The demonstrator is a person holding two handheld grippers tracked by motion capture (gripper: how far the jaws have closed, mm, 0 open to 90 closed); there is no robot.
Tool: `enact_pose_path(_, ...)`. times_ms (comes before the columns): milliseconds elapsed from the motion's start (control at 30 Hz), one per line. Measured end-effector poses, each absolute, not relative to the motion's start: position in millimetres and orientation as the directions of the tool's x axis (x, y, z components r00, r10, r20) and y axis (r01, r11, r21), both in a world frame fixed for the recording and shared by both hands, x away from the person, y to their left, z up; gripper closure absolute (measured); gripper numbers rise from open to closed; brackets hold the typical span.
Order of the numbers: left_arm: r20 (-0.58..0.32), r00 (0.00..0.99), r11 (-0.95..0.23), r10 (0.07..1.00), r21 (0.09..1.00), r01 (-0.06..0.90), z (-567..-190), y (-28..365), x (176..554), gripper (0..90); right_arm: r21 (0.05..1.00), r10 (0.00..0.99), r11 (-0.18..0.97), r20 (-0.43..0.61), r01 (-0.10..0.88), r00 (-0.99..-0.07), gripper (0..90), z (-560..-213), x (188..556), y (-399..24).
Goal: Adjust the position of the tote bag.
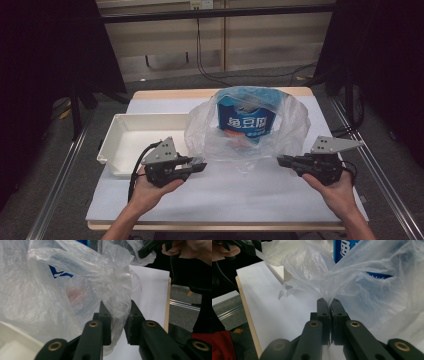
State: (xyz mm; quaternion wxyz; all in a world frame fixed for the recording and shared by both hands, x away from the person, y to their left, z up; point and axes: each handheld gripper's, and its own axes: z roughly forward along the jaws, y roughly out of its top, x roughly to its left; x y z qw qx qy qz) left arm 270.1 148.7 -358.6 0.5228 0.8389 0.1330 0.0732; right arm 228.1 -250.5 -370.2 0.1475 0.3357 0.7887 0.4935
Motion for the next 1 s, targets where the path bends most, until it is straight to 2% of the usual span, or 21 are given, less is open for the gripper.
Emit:
enact_pose_path(167,-0.033,0.96,-0.391,0.279,0.909,0.145,-357,147,271,85.7,0.906,0.616,0.251,0.123,0.342,-0.778,89.6,-363,228,-250)
enact_pose_path(400,-0.029,0.956,-0.358,0.291,0.924,0.137,-345,154,275,87.3,0.936,0.6,0.187,0.133,0.299,-0.789,89.9,-352,229,-262)
enact_pose_path(733,-0.025,0.955,-0.287,0.294,0.951,0.113,-317,160,287,87.8,0.974,0.607,0.113,0.088,0.196,-0.79,90.0,-325,236,-275)
enact_pose_path(1000,-0.004,0.946,-0.238,0.324,0.967,0.086,-292,167,302,87.9,0.993,0.65,0.051,0.048,0.106,-0.758,90.0,-300,243,-287)
